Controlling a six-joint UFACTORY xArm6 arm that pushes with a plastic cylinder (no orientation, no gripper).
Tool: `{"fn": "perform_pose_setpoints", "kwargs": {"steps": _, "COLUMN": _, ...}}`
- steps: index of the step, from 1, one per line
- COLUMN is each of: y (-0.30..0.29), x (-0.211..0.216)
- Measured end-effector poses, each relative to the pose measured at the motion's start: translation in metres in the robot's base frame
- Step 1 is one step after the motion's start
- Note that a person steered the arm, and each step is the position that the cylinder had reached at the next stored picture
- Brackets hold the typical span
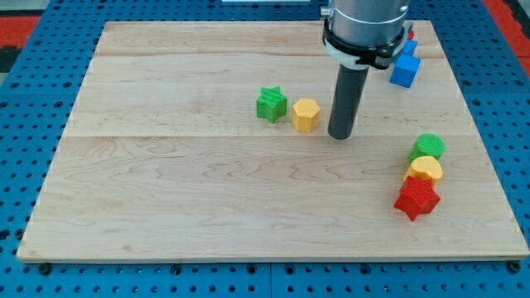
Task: Push the green circle to the bottom center of the board
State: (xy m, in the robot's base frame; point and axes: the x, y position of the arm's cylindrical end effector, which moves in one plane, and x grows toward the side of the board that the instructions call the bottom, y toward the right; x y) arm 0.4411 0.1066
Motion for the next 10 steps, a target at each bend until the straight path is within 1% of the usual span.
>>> {"fn": "perform_pose_setpoints", "kwargs": {"steps": 1, "y": 0.053, "x": -0.023}}
{"fn": "perform_pose_setpoints", "kwargs": {"steps": 2, "y": 0.170, "x": -0.055}}
{"fn": "perform_pose_setpoints", "kwargs": {"steps": 3, "y": 0.229, "x": -0.061}}
{"fn": "perform_pose_setpoints", "kwargs": {"steps": 4, "y": 0.238, "x": 0.002}}
{"fn": "perform_pose_setpoints", "kwargs": {"steps": 5, "y": 0.205, "x": 0.036}}
{"fn": "perform_pose_setpoints", "kwargs": {"steps": 6, "y": 0.097, "x": 0.040}}
{"fn": "perform_pose_setpoints", "kwargs": {"steps": 7, "y": 0.014, "x": 0.033}}
{"fn": "perform_pose_setpoints", "kwargs": {"steps": 8, "y": -0.071, "x": 0.003}}
{"fn": "perform_pose_setpoints", "kwargs": {"steps": 9, "y": -0.139, "x": 0.044}}
{"fn": "perform_pose_setpoints", "kwargs": {"steps": 10, "y": -0.151, "x": 0.132}}
